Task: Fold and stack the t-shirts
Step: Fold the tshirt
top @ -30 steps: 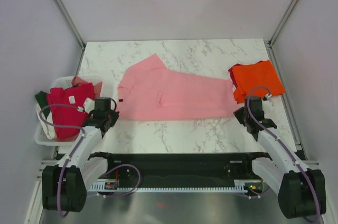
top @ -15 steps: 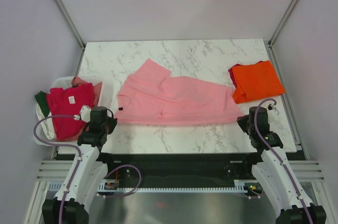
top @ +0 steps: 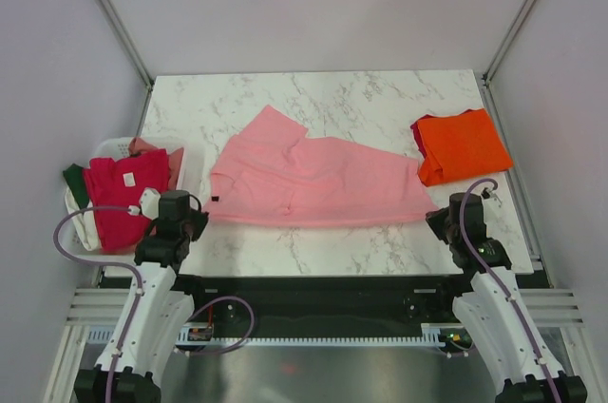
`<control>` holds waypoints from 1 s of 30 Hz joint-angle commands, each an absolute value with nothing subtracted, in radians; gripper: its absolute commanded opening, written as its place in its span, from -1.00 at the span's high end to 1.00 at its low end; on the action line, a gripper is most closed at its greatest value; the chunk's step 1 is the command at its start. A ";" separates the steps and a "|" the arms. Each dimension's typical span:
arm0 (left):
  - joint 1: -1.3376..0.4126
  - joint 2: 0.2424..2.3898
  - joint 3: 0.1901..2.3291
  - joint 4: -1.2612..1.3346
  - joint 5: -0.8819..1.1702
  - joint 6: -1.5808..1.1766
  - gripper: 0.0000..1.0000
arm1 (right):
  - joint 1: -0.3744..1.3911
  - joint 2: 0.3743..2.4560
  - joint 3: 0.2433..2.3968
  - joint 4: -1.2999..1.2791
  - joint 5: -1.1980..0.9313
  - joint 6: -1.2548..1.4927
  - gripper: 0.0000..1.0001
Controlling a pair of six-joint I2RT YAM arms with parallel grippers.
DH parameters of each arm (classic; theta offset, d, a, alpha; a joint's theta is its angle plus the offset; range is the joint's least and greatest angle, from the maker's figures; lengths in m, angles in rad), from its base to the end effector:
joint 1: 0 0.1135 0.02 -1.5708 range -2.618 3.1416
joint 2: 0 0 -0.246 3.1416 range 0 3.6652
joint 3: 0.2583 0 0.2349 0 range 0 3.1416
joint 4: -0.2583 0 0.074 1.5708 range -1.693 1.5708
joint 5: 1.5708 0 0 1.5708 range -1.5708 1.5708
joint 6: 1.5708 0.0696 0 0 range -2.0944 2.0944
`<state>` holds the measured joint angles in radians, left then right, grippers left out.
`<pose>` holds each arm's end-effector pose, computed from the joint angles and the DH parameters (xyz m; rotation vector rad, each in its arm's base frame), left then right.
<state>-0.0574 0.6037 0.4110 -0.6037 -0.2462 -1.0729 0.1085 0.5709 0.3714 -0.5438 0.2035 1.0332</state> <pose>0.1516 0.0083 0.1674 -1.2459 1.9955 -0.2676 0.1528 0.0025 0.1640 1.1272 2.0288 0.3509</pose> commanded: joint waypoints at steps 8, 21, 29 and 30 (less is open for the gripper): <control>-0.052 0.653 0.517 -0.629 -0.305 -1.074 0.96 | 0.107 0.613 0.439 -0.523 0.244 1.026 1.00; -0.052 0.838 1.016 -0.681 -0.244 -0.970 0.96 | 0.107 0.842 0.908 -0.557 0.259 0.943 1.00; -0.052 0.746 1.328 -0.798 -0.206 -0.900 0.96 | 0.106 0.790 1.280 -0.678 0.146 0.841 1.00; -0.052 0.750 1.398 -0.823 -0.207 -0.894 0.96 | 0.107 0.793 1.319 -0.693 0.149 0.832 1.00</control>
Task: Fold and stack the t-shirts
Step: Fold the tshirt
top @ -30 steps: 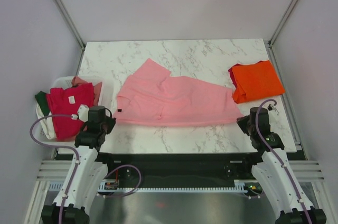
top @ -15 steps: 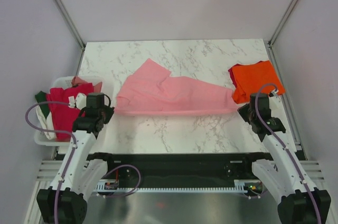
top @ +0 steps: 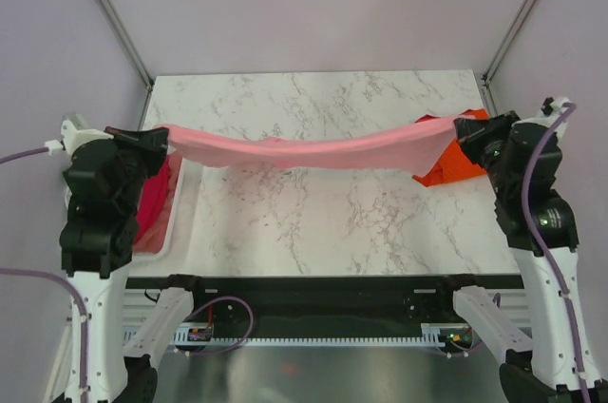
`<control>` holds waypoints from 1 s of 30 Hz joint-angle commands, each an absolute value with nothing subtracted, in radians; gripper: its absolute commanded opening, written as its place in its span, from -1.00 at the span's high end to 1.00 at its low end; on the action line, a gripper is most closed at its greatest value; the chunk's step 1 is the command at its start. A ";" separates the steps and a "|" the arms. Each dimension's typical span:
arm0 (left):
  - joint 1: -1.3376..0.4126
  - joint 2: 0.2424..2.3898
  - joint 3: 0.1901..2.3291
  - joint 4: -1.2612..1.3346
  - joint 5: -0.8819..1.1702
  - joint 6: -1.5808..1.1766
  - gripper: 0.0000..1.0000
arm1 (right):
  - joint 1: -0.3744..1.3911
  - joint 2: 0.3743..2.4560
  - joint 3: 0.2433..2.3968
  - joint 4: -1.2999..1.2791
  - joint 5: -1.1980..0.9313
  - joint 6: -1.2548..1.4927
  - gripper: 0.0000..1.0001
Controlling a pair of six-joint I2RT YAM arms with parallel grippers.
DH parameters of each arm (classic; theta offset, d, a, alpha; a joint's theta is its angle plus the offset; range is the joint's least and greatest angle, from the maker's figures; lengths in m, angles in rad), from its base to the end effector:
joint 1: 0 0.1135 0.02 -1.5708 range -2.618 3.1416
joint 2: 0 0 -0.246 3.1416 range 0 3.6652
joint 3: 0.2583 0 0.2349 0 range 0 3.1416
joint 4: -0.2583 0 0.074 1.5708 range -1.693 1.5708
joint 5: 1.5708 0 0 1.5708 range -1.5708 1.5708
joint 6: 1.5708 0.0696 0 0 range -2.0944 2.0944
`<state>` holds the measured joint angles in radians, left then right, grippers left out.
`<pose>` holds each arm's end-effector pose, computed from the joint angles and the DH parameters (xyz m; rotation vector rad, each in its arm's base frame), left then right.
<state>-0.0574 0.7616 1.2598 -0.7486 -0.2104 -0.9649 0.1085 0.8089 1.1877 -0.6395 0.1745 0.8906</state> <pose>0.1510 0.0059 0.4093 -0.9430 1.5893 -0.5299 0.1770 0.0071 0.3945 0.8234 1.6697 0.5409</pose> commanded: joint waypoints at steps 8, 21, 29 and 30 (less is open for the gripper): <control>-0.052 0.891 1.612 -0.845 -0.247 -0.880 0.96 | 0.106 0.900 1.537 -0.687 0.170 0.792 1.00; -0.046 1.412 1.943 -0.749 -0.229 -0.882 0.96 | 0.091 1.383 1.718 -0.529 0.111 0.824 1.00; 0.040 1.745 2.330 -0.746 -0.111 -0.922 0.96 | 0.031 1.736 2.103 -0.517 -0.027 0.897 1.00; 0.054 1.761 2.368 -0.744 -0.098 -0.923 0.96 | 0.028 1.758 2.126 -0.517 -0.037 0.902 1.00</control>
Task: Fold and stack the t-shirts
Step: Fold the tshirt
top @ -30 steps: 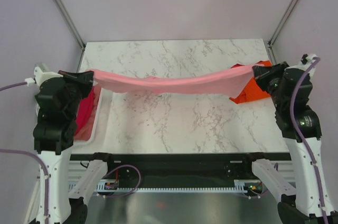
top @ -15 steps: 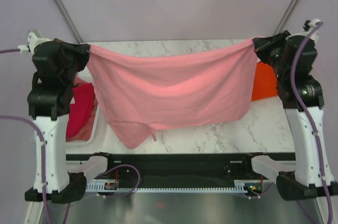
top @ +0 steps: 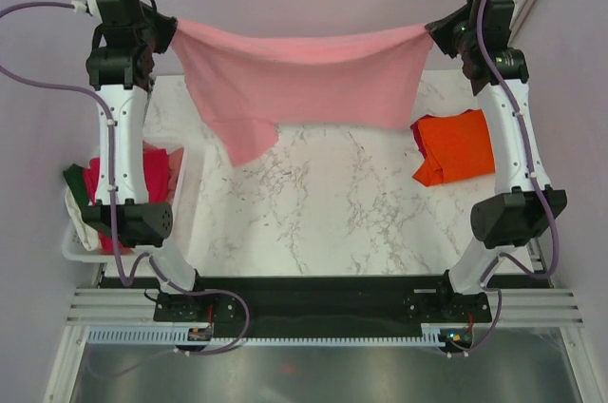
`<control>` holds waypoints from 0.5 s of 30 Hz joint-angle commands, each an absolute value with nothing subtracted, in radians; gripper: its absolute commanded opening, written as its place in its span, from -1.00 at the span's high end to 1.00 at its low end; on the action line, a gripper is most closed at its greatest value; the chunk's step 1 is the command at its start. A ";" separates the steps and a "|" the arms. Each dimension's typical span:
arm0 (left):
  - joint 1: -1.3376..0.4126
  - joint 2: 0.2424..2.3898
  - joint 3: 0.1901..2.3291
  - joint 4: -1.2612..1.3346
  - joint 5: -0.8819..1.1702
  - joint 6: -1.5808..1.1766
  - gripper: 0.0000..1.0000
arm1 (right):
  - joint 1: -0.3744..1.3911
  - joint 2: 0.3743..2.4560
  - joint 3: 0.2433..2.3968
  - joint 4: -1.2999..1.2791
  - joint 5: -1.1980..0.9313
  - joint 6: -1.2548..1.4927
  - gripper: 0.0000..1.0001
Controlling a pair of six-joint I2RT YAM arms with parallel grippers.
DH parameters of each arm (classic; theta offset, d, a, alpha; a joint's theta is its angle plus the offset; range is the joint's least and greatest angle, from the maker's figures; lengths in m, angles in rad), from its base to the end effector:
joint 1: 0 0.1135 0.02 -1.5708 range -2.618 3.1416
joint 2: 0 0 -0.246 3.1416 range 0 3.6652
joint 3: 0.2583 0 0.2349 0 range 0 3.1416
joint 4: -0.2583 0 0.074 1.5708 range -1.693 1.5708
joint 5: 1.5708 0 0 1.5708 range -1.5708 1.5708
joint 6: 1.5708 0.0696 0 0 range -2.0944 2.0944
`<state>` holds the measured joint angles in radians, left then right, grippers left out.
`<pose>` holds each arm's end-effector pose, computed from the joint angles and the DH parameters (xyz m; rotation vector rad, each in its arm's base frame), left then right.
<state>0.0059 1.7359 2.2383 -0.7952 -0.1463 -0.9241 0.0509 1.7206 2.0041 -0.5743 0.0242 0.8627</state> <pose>0.3673 0.0123 0.4769 -0.9383 1.6411 -0.4975 0.3951 0.0184 0.4367 0.7685 1.7447 0.6053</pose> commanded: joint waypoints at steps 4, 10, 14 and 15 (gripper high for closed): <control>0.057 1.786 2.320 -0.712 -0.120 -0.914 0.96 | 0.023 1.847 2.134 -0.493 -0.077 0.903 1.00; 0.057 1.681 1.831 -0.450 -0.095 -0.884 0.96 | 0.023 1.862 1.809 -0.270 -0.150 0.939 1.00; 0.058 1.592 1.437 -0.214 -0.101 -0.891 0.96 | 0.021 1.904 1.662 -0.178 -0.193 0.956 1.00; 0.058 1.582 1.392 -0.171 -0.104 -0.897 0.96 | 0.020 1.913 1.642 -0.172 -0.208 0.951 1.00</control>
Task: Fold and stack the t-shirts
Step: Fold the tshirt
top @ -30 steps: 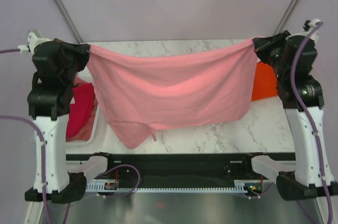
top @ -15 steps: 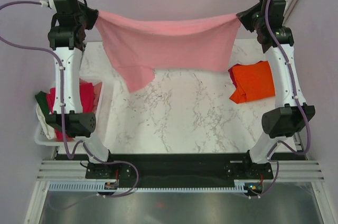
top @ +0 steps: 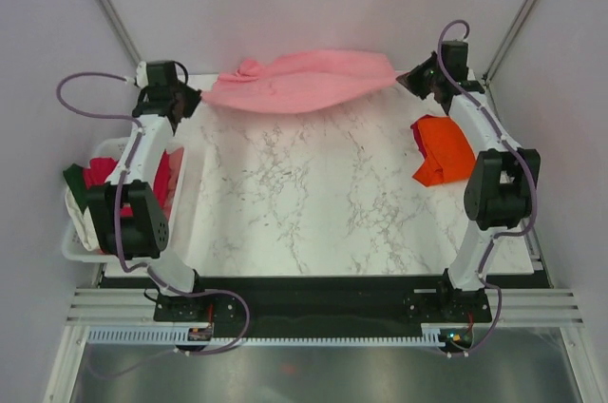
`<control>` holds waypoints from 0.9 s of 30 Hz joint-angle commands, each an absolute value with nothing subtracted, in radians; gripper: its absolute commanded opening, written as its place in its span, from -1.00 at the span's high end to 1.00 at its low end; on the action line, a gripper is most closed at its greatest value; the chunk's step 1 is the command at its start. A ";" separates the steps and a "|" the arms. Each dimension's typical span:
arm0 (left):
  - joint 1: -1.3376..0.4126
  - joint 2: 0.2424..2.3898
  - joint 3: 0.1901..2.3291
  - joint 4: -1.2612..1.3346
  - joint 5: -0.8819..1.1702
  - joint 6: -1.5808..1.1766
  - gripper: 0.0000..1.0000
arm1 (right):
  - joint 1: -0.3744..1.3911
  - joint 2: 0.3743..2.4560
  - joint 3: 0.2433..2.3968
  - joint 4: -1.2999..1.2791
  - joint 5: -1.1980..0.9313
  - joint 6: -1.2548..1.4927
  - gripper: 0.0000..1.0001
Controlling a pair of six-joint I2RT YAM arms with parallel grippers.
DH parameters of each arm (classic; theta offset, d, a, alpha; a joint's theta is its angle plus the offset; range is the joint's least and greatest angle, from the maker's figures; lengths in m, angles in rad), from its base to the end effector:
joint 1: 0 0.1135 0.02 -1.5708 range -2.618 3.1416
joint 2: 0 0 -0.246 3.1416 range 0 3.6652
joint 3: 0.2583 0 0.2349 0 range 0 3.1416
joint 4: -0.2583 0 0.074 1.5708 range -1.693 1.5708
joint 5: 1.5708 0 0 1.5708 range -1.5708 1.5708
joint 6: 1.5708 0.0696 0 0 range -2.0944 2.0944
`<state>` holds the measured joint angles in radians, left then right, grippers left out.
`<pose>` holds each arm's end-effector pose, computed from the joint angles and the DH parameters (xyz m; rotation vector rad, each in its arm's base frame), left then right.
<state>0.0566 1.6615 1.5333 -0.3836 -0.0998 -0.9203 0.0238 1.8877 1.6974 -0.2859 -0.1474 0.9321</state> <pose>0.3991 0.0296 0.3188 -1.0429 1.8313 -0.4205 0.4576 0.0211 0.2977 0.8455 1.9497 0.7342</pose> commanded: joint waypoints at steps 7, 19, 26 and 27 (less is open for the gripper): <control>0.058 1.533 1.143 -0.112 -0.060 -0.911 0.96 | 0.021 1.896 1.344 -0.066 -0.201 0.928 1.00; 0.060 1.230 0.756 -0.094 -0.101 -0.940 0.96 | 0.020 1.592 0.896 -0.038 -0.080 0.845 1.00; 0.058 1.065 0.595 -0.150 -0.090 -0.925 0.96 | 0.020 1.393 0.698 -0.077 -0.006 0.824 1.00; 0.060 1.036 0.575 -0.159 -0.094 -0.925 0.96 | 0.020 1.356 0.686 -0.086 -0.006 0.819 1.00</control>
